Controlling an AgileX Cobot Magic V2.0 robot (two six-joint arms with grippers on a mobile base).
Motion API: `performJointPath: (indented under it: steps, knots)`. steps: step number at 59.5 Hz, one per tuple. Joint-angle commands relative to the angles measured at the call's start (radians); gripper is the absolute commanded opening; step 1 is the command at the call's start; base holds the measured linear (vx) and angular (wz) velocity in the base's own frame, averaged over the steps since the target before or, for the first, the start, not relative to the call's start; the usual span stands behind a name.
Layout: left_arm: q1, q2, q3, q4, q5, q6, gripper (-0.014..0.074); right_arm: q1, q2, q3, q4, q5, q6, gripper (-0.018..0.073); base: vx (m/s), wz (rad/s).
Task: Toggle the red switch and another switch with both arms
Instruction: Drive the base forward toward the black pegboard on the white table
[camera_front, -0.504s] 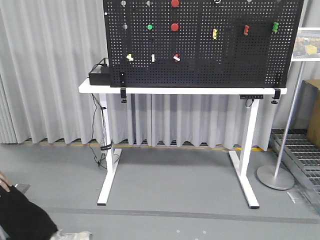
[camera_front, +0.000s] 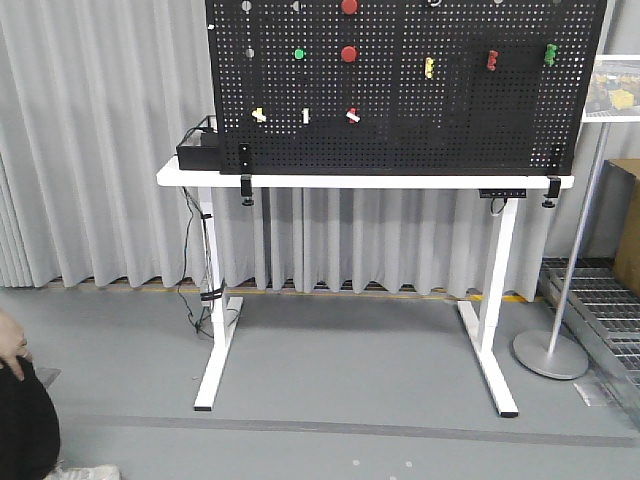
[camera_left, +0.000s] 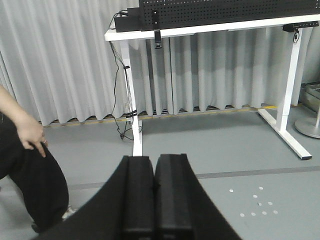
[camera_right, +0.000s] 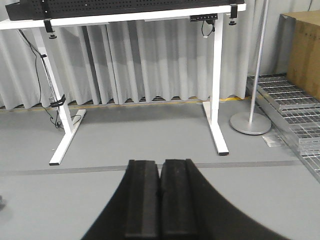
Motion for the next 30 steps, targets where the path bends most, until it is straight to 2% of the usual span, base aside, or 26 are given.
performJointPath:
  steps: [1,30]
  knots:
    - [0.002,-0.005,0.019,-0.010,-0.079,-0.003,0.0002,-0.005,-0.009,0.004,-0.003,-0.087,0.000,-0.0006,0.00,0.00]
    - [0.002,-0.005,0.019,-0.010,-0.079,-0.003,0.0002,-0.005,-0.009,0.004,-0.003,-0.087,0.000,-0.0006,0.07,0.00]
